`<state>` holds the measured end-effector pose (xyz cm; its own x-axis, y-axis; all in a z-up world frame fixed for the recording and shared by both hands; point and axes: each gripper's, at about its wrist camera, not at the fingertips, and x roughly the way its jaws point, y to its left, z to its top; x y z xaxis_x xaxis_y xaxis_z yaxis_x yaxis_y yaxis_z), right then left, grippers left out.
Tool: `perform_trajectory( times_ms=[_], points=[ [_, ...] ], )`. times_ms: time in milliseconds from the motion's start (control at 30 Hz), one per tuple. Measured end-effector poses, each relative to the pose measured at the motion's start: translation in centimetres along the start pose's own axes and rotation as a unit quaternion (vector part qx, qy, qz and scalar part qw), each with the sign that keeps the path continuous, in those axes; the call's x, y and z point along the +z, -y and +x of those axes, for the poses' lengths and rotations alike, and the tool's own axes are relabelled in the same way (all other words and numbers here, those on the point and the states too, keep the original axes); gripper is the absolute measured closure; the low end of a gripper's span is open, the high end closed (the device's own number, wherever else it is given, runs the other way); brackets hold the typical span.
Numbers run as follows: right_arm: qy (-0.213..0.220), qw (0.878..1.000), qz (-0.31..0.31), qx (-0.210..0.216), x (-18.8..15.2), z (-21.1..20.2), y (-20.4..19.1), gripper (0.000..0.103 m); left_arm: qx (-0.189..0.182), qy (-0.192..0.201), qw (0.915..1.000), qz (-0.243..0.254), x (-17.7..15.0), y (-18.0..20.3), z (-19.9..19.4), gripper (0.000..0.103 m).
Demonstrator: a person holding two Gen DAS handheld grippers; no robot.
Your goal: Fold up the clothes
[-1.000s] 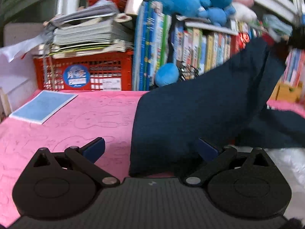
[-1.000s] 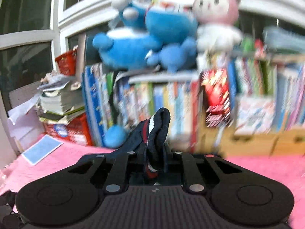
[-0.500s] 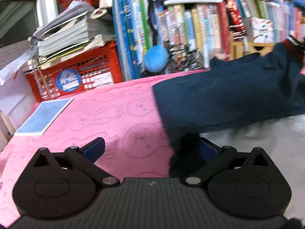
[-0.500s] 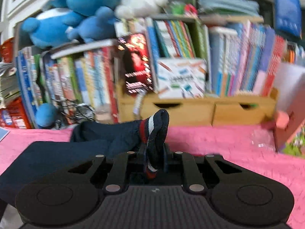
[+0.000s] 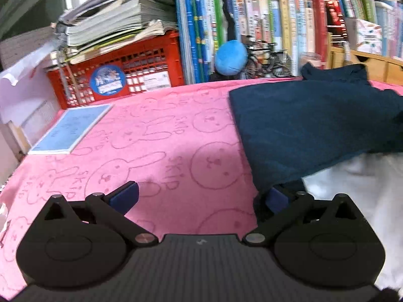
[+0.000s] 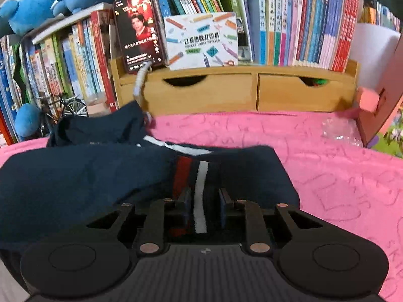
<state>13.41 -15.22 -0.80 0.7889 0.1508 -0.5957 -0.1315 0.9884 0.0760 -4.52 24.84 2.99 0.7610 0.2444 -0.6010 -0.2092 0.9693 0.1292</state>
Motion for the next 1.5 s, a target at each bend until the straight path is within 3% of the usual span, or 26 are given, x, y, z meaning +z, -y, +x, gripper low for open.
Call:
perform_trajectory(
  times_ms=[100,133,233,267,400,500,633,767,933,1133,1233,1433,1500],
  points=[
    [0.006,1.000,-0.027,-0.004,-0.3,-0.1,-0.1,0.070,-0.039,0.028,0.9988,-0.009,0.9,-1.4,-2.2,0.000],
    [0.006,0.999,-0.040,-0.014,-0.1,-0.3,-0.2,0.060,-0.049,0.042,0.9978,-0.014,1.3,-1.9,-3.0,0.000],
    [0.011,0.997,-0.060,-0.043,0.4,-1.1,-0.1,0.012,-0.079,0.083,0.9930,-0.027,2.6,-3.3,-5.4,0.000],
    [0.021,0.997,-0.051,-0.046,0.6,-1.8,0.2,0.007,-0.084,0.092,0.9919,-0.023,3.4,-2.7,-5.4,0.000],
    [0.057,0.998,0.008,0.020,1.1,-4.2,0.1,0.005,-0.083,0.104,0.9906,0.031,6.1,3.0,-2.8,0.000],
    [0.066,0.995,0.009,0.079,1.6,-4.8,-2.1,0.005,-0.100,0.077,0.9913,0.036,6.5,7.6,0.3,0.000],
    [0.068,0.988,-0.027,0.136,1.6,-4.4,-6.3,0.004,-0.089,0.025,0.9948,0.042,5.3,9.6,3.5,0.000],
    [0.030,0.987,-0.084,0.131,0.3,-2.3,-10.5,0.004,-0.053,-0.009,0.9964,0.066,3.4,9.3,5.0,0.000],
    [-0.010,0.984,-0.146,0.097,-2.1,-0.3,-13.4,0.000,-0.077,-0.031,0.9965,-0.013,2.8,6.2,5.8,0.000],
    [-0.014,0.986,-0.138,0.087,-2.1,-0.6,-9.9,0.000,-0.062,-0.023,0.9978,-0.003,2.5,6.6,5.4,0.000],
    [-0.018,0.981,-0.151,0.122,-2.3,-1.5,-7.6,0.001,-0.060,-0.023,0.9979,-0.001,2.7,6.7,5.6,0.000],
    [-0.007,0.971,-0.206,0.121,-3.4,-3.9,-6.9,0.001,-0.056,-0.023,0.9981,-0.005,2.7,6.6,5.6,0.000],
    [-0.004,0.974,-0.198,0.112,-3.5,-4.3,-6.6,0.000,-0.053,-0.023,0.9983,-0.006,2.6,6.6,5.6,0.000]
  ],
)
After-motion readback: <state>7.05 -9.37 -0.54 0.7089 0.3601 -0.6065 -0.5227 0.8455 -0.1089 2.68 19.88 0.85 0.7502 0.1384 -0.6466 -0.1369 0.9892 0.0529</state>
